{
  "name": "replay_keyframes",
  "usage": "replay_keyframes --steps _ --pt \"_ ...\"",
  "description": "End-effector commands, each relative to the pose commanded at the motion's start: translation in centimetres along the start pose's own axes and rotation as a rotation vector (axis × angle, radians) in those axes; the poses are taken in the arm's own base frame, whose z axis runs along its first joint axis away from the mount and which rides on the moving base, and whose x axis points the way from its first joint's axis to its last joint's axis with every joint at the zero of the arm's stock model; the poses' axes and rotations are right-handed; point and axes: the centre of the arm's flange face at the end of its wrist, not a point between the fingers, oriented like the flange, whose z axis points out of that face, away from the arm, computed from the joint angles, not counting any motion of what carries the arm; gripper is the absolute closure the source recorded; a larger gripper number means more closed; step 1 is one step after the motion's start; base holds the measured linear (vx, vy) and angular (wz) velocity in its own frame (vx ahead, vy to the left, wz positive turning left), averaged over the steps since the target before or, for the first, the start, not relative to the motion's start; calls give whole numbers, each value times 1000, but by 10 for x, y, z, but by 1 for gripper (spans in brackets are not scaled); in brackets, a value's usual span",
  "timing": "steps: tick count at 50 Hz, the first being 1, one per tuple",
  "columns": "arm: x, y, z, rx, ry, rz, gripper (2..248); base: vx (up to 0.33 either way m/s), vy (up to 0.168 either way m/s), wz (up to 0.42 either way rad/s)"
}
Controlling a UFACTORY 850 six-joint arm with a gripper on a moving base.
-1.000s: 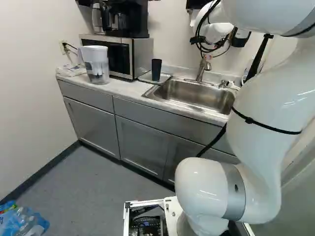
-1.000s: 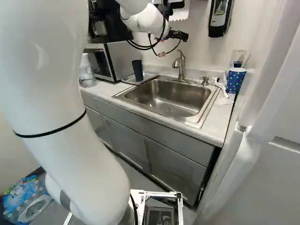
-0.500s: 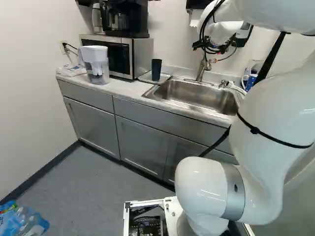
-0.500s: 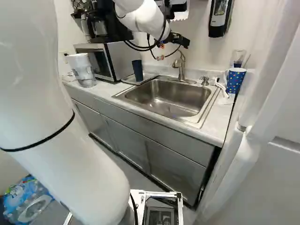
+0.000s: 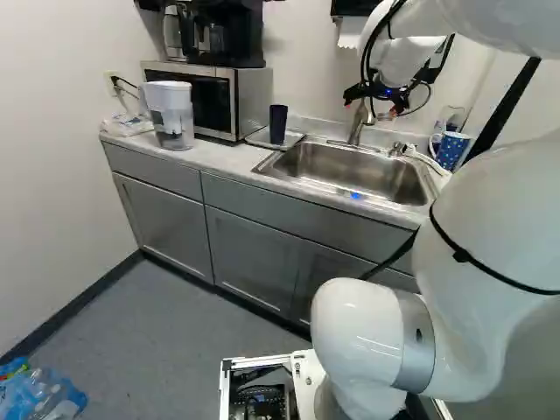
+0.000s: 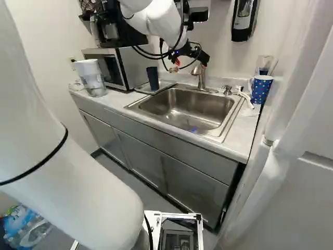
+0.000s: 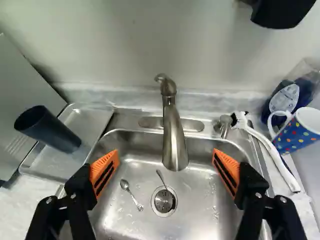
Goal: Rinse the cup and place it in the tray
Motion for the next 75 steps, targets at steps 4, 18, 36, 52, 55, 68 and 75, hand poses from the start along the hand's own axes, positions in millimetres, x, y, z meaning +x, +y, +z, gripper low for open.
replay_keyframes --steps 4,18,36,52,55,68,75 --pt "-6 2 -4 -1 -33 2 3 0 0 0" --pt "-26 7 -18 -2 -151 11 3 0 0 0" --pt "-39 7 -23 5 -263 14 3 0 0 0" --pt "-39 7 -23 6 -269 14 3 0 0 0" --pt "-39 7 -23 6 -269 14 3 0 0 0" --pt "-39 7 -23 6 -269 14 3 0 0 0" --pt "-39 7 -23 6 -269 14 3 0 0 0"
